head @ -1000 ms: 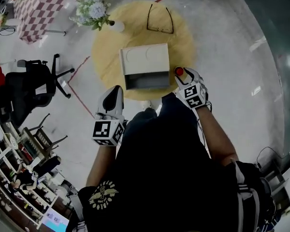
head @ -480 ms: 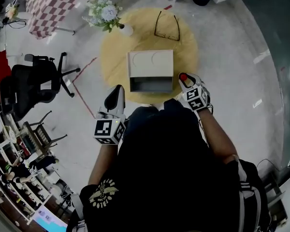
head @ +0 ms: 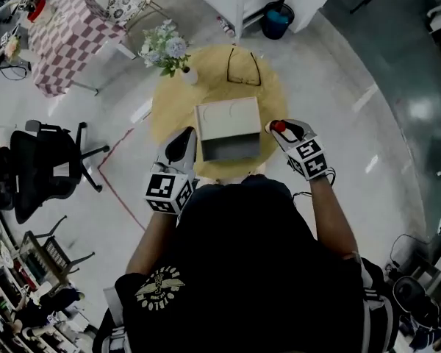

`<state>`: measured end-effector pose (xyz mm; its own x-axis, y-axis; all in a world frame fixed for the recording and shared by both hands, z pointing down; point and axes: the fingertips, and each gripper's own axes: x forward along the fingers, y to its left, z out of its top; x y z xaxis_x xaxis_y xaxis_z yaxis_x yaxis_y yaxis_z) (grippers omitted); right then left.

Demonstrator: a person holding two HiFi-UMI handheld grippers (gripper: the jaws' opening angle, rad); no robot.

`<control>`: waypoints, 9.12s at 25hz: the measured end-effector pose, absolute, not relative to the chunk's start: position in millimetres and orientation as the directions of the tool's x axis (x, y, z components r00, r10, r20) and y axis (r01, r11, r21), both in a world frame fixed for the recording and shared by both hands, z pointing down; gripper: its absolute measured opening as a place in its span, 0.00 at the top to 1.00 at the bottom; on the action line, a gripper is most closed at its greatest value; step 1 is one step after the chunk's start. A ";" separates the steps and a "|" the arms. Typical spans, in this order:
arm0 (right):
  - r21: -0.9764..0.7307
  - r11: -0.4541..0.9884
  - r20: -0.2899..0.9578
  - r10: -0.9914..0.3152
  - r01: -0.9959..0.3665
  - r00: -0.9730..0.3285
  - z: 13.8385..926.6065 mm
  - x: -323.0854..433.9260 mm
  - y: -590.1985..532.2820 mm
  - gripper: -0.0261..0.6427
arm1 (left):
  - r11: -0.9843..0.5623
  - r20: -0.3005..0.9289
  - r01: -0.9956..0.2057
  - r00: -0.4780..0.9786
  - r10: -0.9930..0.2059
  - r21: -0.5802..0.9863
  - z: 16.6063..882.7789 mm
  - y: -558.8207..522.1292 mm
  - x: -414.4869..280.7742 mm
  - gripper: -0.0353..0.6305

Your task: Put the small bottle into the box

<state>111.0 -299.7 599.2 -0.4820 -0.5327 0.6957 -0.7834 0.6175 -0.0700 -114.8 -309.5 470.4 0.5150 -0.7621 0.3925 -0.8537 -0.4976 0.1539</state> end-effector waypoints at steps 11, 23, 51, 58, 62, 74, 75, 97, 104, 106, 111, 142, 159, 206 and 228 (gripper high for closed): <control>-0.036 0.561 0.551 -0.679 -0.827 -0.485 423.5 62.3 -291.5 0.73 | -0.684 0.334 -0.706 0.699 -0.632 0.183 453.6 -285.1 -130.0 0.95; 0.034 0.635 0.499 -0.680 -0.772 -0.537 352.4 11.0 -269.0 0.73 | -0.653 0.282 -0.736 0.674 -0.683 0.179 438.5 -280.8 -181.3 0.95; -0.054 0.853 0.808 -0.268 -0.519 -0.524 691.0 7.2 -265.7 0.73 | -0.264 0.449 -0.950 0.312 -0.837 0.168 481.0 -247.4 -195.0 0.95; -0.055 0.859 0.815 -0.255 -0.509 -0.520 751.4 1.1 -260.6 0.73 | -0.200 0.488 -0.971 0.237 -0.840 0.129 489.8 -222.7 -195.6 0.95; -0.034 0.860 0.801 -0.281 -0.509 -0.529 762.4 -1.9 -262.7 0.73 | -0.188 0.493 -0.976 0.217 -0.843 0.109 490.1 -216.0 -196.5 0.95; -0.089 0.820 0.712 -0.344 -0.565 -0.612 685.5 -7.3 -244.4 0.57 | -0.314 0.420 -0.942 0.334 -0.844 0.118 462.8 -244.2 -184.7 0.95; -0.105 0.804 0.664 -0.381 -0.585 -0.643 657.8 -6.0 -244.7 0.57 | -0.338 0.411 -0.933 0.357 -0.839 0.121 460.8 -248.0 -179.2 0.95; 0.063 0.358 0.334 -0.887 -0.931 -0.319 448.7 42.3 -210.5 0.95 | -0.717 0.207 -0.666 0.745 -0.634 0.205 429.6 -295.0 -94.8 0.95; 0.019 0.369 0.367 -0.867 -0.929 -0.337 465.0 36.1 -192.0 0.95 | -0.709 0.231 -0.670 0.742 -0.629 0.220 439.9 -284.1 -100.4 0.95; 0.011 0.398 0.364 -0.856 -0.917 -0.367 465.0 36.2 -194.0 0.95 | -0.694 0.237 -0.688 0.725 -0.646 0.214 439.4 -281.3 -100.7 0.95; -0.007 0.497 0.356 -0.810 -0.868 -0.467 465.5 43.3 -201.5 0.95 | -0.636 0.248 -0.743 0.669 -0.701 0.206 432.0 -277.2 -90.9 0.95; -0.039 0.844 0.717 -0.349 -0.534 -0.603 690.0 6.2 -230.6 0.67 | -0.299 0.512 -0.948 0.311 -0.801 0.108 496.9 -178.7 -101.3 0.95; 0.081 0.727 0.868 -0.388 -0.682 -0.311 750.8 -29.2 -258.2 0.74 | -0.403 0.394 -0.901 0.432 -0.811 0.159 473.9 -267.7 -247.2 0.95; 0.058 0.832 0.830 -0.347 -0.551 -0.436 748.1 139.0 -335.0 0.60 | -0.295 0.527 -0.943 0.330 -0.783 0.153 508.9 -332.2 -54.0 0.95; -0.016 0.543 0.159 -0.828 -0.840 -0.538 419.4 7.4 -301.9 0.95 | -0.632 0.320 -0.762 0.639 -0.699 0.141 442.4 -323.8 -122.7 0.95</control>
<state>7.4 -301.9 419.4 -0.5382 -0.8277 0.1588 -0.8396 0.5430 -0.0156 -122.7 -323.8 442.4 0.6390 -0.6993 0.3203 -0.7622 -0.6318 0.1412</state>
